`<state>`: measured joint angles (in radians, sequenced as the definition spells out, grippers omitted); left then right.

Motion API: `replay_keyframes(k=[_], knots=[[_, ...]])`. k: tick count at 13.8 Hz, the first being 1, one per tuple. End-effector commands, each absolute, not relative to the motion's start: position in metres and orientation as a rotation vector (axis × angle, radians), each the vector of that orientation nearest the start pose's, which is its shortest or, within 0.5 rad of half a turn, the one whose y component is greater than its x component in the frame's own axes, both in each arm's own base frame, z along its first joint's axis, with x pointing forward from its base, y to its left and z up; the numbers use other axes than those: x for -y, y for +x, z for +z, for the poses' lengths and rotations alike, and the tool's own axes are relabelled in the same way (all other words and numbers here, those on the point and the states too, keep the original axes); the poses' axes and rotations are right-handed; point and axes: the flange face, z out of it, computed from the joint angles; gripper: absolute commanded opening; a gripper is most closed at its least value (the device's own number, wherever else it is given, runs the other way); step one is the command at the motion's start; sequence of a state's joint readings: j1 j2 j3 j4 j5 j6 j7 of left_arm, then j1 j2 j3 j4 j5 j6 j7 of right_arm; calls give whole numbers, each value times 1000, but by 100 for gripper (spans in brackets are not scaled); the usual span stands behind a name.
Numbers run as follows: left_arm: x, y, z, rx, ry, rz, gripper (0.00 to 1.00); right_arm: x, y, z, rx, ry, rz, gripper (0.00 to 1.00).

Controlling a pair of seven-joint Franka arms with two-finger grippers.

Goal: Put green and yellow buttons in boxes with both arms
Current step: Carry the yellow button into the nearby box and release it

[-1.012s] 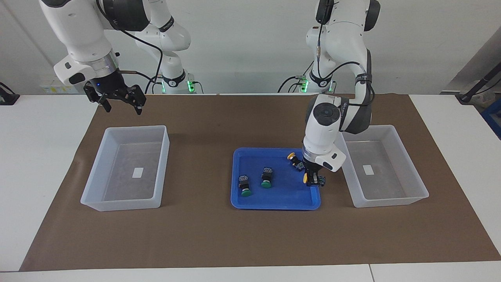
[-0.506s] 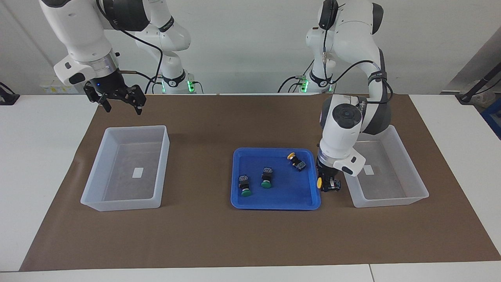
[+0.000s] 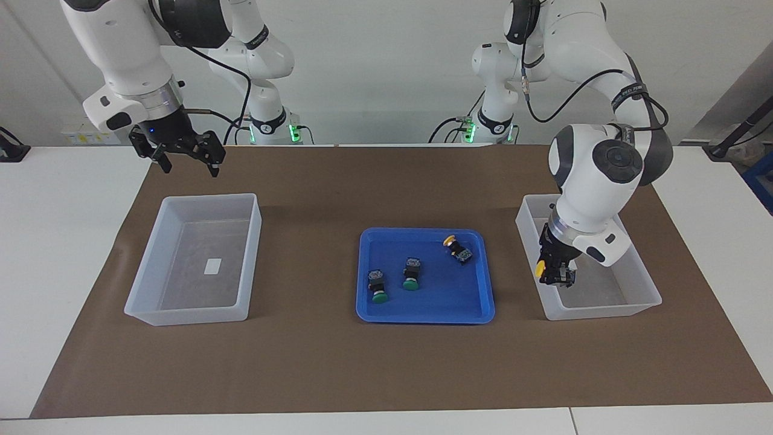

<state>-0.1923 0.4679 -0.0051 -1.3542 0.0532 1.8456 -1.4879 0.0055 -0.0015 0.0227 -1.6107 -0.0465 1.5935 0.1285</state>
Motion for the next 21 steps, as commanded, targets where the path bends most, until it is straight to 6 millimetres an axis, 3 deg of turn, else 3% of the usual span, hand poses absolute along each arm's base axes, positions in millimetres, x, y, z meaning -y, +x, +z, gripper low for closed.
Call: replay_keyframes(k=[1,14,21], knots=[[126,684,466,1709,-2610,-46,6,-10,550,612,-123,-3162,22,100],[53,684,477,824,-2995,8,0,-10,550,611,-123,-3162,25,100],[1,675,467,450,-3075,42,0,-10,550,612,-123,-3163,22,100]])
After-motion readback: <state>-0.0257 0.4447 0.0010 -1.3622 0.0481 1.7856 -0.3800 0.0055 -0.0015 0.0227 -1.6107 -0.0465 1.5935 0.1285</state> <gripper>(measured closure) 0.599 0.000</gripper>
